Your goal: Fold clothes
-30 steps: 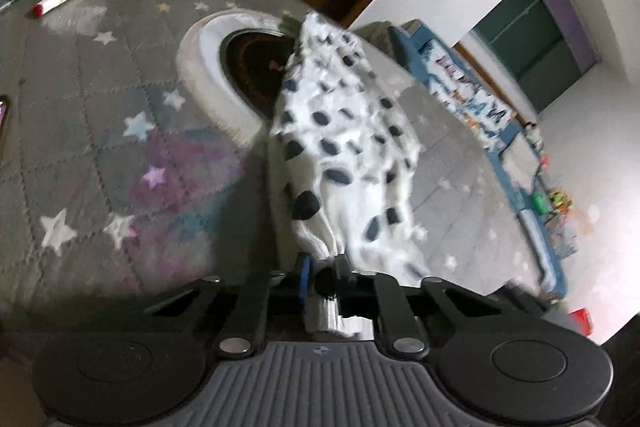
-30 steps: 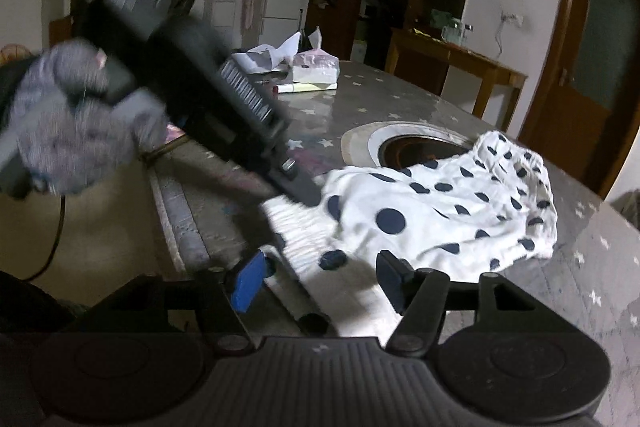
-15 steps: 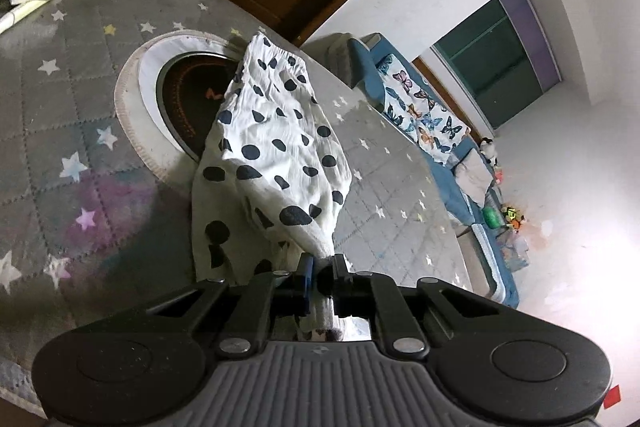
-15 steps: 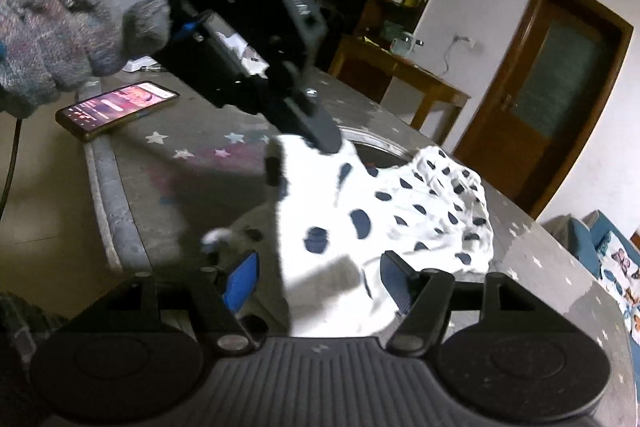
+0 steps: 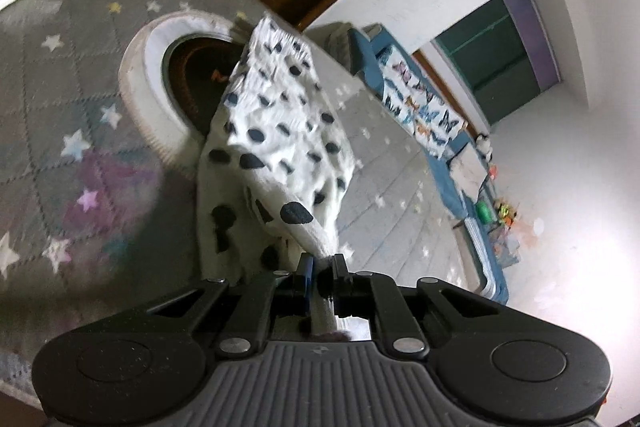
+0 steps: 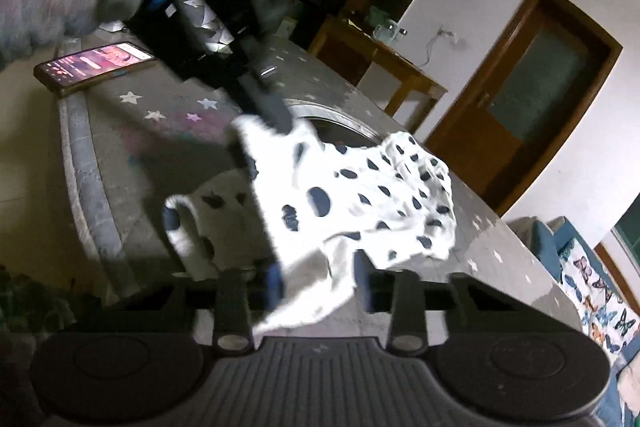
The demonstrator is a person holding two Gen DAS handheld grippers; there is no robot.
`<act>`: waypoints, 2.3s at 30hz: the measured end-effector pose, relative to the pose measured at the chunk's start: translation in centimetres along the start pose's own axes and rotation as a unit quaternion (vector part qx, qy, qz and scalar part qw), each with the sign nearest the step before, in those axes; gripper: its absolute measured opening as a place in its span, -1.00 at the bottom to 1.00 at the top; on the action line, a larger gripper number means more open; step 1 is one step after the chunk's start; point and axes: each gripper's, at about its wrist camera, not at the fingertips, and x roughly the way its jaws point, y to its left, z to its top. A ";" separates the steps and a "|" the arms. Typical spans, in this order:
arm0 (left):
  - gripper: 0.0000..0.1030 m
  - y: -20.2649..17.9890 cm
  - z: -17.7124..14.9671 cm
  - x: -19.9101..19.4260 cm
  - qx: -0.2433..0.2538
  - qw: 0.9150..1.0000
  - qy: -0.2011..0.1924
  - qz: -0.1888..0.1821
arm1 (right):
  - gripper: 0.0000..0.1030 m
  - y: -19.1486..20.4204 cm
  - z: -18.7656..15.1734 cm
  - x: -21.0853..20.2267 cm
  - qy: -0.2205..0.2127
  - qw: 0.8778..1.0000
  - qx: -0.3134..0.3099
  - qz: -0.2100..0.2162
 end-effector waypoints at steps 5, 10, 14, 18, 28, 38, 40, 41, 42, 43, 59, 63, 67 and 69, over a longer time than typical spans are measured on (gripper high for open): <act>-0.79 1.5 -1.9 1.5 0.016 0.998 0.044 0.039 | -0.55 -0.1 -1.0 0.0 0.016 0.999 0.006 0.034; -0.71 1.8 -2.2 0.7 0.045 0.996 0.046 0.058 | -0.52 -0.6 -1.2 -0.6 0.021 0.996 -0.005 0.081; -0.71 0.5 -1.5 -0.7 0.081 0.994 0.022 0.065 | -0.52 -3.2 -0.8 -1.6 0.025 0.991 0.041 0.126; -0.71 -1.1 -0.8 -0.8 0.103 0.993 -0.006 0.061 | -0.51 -5.9 -0.4 -1.9 0.012 0.983 0.100 0.157; -0.71 -2.3 1.4 2.4 0.142 0.988 -0.027 0.055 | -0.37 -10.2 1.0 1.1 -0.006 0.967 0.199 0.162; -0.71 -0.4 1.7 4.4 0.142 0.989 0.019 0.029 | -0.34 -12.7 2.1 2.2 0.001 0.959 0.235 0.157; -0.71 -0.4 1.9 4.5 0.140 0.990 0.017 0.021 | -0.34 -12.7 2.3 3.7 0.008 0.959 0.236 0.153; -0.71 -0.4 2.2 4.5 0.139 0.990 0.013 0.015 | -0.33 -12.6 2.4 4.6 0.012 0.959 0.238 0.152; -0.71 -0.5 2.4 4.5 0.139 0.990 0.008 0.010 | -0.28 -12.5 2.4 5.5 0.017 0.959 0.238 0.153; -0.71 -0.5 2.7 4.6 0.139 0.990 0.003 0.008 | -0.24 -12.4 2.5 6.3 0.021 0.959 0.238 0.152; -0.69 2.8 2.6 6.9 0.116 0.993 0.034 0.001 | -0.16 -12.5 0.0 12.4 0.088 0.952 0.253 0.146; -0.46 2.4 2.8 6.7 0.118 0.992 0.033 -0.007 | -0.09 -12.8 0.6 12.3 0.092 0.955 0.243 0.144; -0.31 1.3 3.4 6.1 0.139 0.990 0.011 -0.006 | -0.06 -13.4 2.0 12.7 0.077 0.958 0.236 0.143; -0.25 0.8 3.7 5.8 0.148 0.989 -0.001 -0.007 | -0.04 -13.6 2.7 13.2 0.069 0.959 0.234 0.143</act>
